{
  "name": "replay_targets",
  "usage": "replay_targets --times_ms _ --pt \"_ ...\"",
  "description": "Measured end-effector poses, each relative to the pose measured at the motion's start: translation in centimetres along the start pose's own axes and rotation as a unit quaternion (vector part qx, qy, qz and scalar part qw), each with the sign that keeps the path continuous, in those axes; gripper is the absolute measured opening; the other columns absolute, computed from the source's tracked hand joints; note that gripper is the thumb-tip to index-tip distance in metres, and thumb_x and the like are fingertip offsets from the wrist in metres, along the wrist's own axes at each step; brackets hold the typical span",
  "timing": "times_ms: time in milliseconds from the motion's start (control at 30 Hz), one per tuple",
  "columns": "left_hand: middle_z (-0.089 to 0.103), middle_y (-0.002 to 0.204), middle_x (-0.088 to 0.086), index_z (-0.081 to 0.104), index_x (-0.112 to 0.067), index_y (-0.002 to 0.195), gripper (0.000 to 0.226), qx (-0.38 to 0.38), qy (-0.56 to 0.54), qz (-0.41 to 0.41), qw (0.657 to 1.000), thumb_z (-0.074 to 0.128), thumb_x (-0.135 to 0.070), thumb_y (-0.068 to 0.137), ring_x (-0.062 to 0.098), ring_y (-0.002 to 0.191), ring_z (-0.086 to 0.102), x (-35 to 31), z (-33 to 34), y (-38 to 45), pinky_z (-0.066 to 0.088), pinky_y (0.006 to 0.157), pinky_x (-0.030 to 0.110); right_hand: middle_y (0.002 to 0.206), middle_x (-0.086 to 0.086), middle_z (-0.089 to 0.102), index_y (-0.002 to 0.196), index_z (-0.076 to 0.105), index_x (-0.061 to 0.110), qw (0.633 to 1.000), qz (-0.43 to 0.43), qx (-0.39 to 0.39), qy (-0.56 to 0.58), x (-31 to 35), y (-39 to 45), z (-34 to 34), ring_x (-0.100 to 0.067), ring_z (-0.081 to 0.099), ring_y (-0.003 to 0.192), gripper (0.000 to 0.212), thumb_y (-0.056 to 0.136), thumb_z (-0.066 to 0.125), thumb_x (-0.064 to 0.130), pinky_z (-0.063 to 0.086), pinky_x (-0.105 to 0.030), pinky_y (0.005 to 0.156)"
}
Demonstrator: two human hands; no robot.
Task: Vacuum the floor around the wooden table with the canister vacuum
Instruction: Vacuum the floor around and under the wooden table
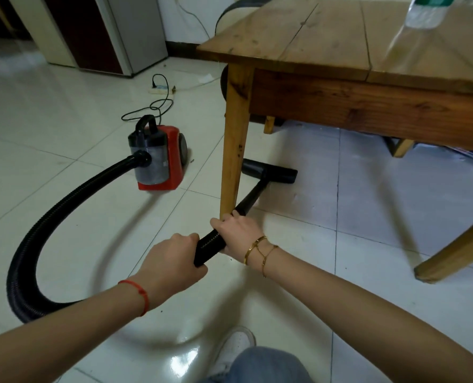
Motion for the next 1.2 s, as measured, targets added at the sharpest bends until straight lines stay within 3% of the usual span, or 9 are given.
replay_targets --times_ms 333,500,700,833,933,1033,1200 --pt "0.042 0.064 -0.006 0.045 -0.022 0.088 0.015 -0.034 0.014 0.05 0.998 0.055 -0.029 0.08 0.018 0.057 0.047 -2.0 -0.5 2.1 0.028 0.043 0.023 0.103 -0.014 0.06 0.11 0.05 0.012 0.995 0.098 -0.007 0.008 -2.8 -1.0 -0.1 -0.035 0.057 0.099 0.03 0.088 0.06 0.03 0.051 -0.039 0.071" --pt "0.041 0.063 -0.007 0.051 -0.021 0.101 0.022 -0.045 -0.001 0.093 0.995 0.056 -0.028 0.08 0.018 0.057 0.048 -5.7 0.8 5.2 0.03 0.045 0.024 0.108 -0.014 0.061 0.115 0.051 0.014 0.986 0.165 -0.01 0.014 -7.6 -2.4 1.0 -0.034 0.055 0.105 0.033 0.088 0.061 0.028 0.053 -0.04 0.075" --pt "0.042 0.064 -0.01 0.054 -0.021 0.103 0.022 -0.047 -0.034 0.142 0.988 0.056 -0.023 0.082 0.017 0.061 0.051 -12.1 1.8 9.7 0.042 0.054 0.025 0.113 -0.014 0.058 0.111 0.05 0.011 0.971 0.238 -0.011 0.023 -15.4 -4.3 2.2 -0.033 0.05 0.112 0.031 0.086 0.063 0.023 0.052 -0.04 0.073" --pt "0.058 0.083 0.002 0.056 -0.015 0.104 0.022 -0.03 -0.038 0.159 0.986 0.057 -0.023 0.083 0.023 0.07 0.059 -16.7 2.8 13.1 0.048 0.06 0.029 0.116 -0.011 0.055 0.118 0.048 0.011 0.968 0.251 0.015 0.019 -21.0 -5.2 2.9 -0.031 0.05 0.111 0.044 0.082 0.067 0.028 0.054 -0.041 0.075" --pt "0.063 0.098 0.007 0.055 -0.014 0.109 0.025 -0.036 -0.04 0.174 0.983 0.057 -0.022 0.085 0.027 0.083 0.063 -20.0 3.4 15.4 0.043 0.063 0.029 0.116 -0.012 0.053 0.117 0.046 0.011 0.967 0.252 0.034 0.012 -24.7 -5.7 2.9 -0.032 0.051 0.11 0.048 0.079 0.067 0.031 0.052 -0.041 0.076" --pt "0.063 0.1 0.008 0.053 -0.012 0.11 0.026 -0.05 -0.046 0.184 0.981 0.057 -0.02 0.085 0.028 0.086 0.063 -23.0 3.6 17.4 0.04 0.062 0.029 0.127 -0.014 0.049 0.126 0.044 0.011 0.961 0.274 0.038 0.0 -28.0 -6.5 2.7 -0.034 0.049 0.116 0.053 0.081 0.066 0.029 0.052 -0.042 0.083" --pt "0.051 0.085 0.002 0.052 -0.011 0.109 0.025 -0.046 -0.035 0.198 0.978 0.057 -0.02 0.087 0.02 0.069 0.048 -26.7 3.8 19.7 0.038 0.059 0.029 0.149 -0.016 0.032 0.136 0.038 0.012 0.946 0.322 0.04 0.01 -32.0 -7.8 3.4 -0.034 0.035 0.135 0.061 0.084 0.065 0.026 0.047 -0.048 0.097"
Point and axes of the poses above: each hand's wrist, its own y-axis towards the middle knuckle, its own z-axis out of the palm, x = y × z, the point moved 7 cm from there along y, towards the middle knuckle
